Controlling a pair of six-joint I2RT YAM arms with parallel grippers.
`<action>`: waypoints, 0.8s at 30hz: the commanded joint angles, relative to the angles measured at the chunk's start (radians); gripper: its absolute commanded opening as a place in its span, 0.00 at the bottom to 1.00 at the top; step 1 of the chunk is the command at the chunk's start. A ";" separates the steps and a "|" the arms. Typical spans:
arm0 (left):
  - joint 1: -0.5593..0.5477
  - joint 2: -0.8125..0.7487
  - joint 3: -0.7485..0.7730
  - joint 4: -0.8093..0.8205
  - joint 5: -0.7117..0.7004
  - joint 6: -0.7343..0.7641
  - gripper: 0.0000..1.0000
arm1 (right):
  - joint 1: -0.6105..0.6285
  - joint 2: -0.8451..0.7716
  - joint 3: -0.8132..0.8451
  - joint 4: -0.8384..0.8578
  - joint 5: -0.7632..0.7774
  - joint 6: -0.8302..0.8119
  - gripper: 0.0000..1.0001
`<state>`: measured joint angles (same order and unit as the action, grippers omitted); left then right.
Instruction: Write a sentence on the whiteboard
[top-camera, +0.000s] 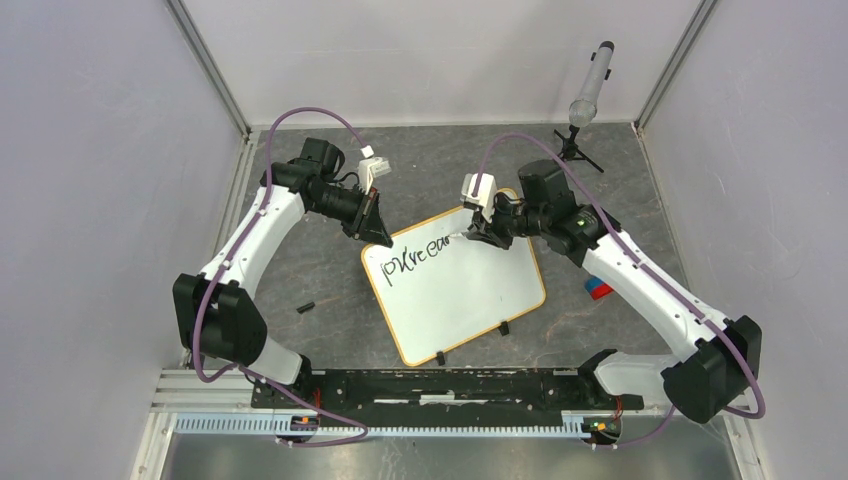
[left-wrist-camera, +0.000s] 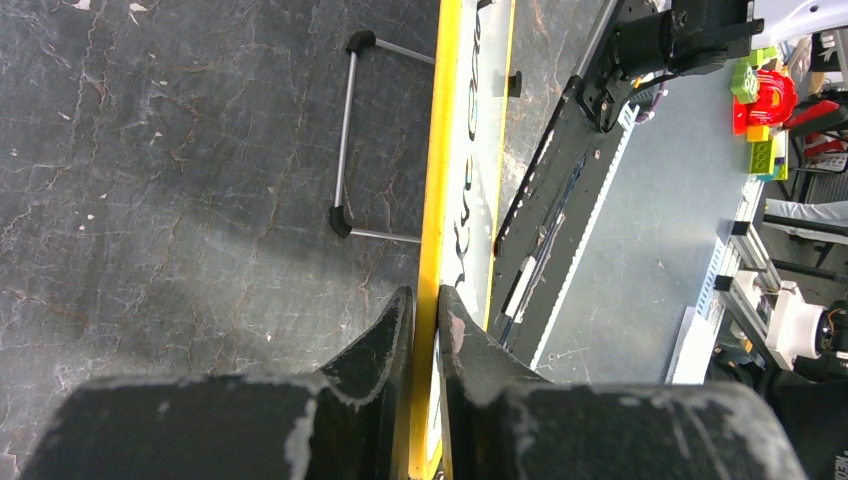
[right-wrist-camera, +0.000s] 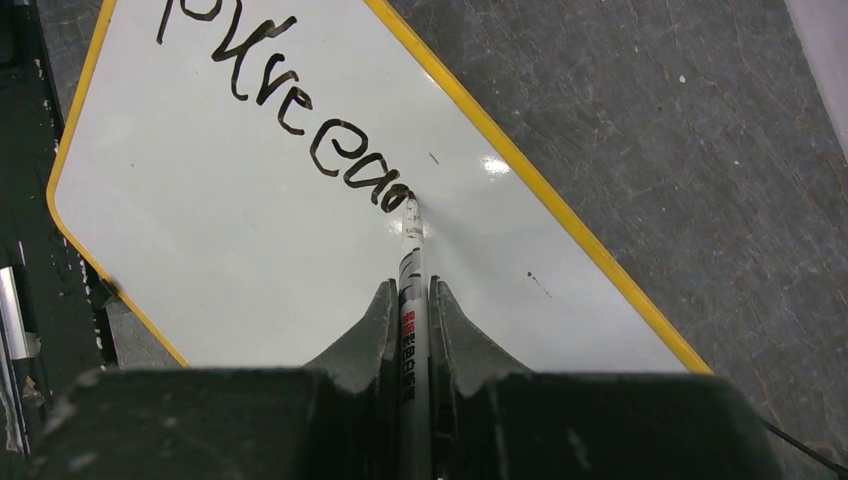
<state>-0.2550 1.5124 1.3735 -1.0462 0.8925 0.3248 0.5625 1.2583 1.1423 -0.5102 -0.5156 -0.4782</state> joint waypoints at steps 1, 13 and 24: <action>-0.007 -0.013 0.013 -0.017 -0.011 0.038 0.02 | -0.008 -0.026 0.048 -0.011 -0.013 -0.016 0.00; -0.007 -0.015 0.016 -0.015 -0.008 0.036 0.02 | -0.008 -0.024 0.044 -0.010 0.001 -0.022 0.00; -0.007 -0.015 0.013 -0.016 -0.008 0.042 0.02 | -0.009 -0.004 0.029 0.014 0.041 -0.027 0.00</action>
<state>-0.2550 1.5124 1.3735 -1.0470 0.8959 0.3244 0.5598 1.2449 1.1500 -0.5320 -0.4969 -0.4961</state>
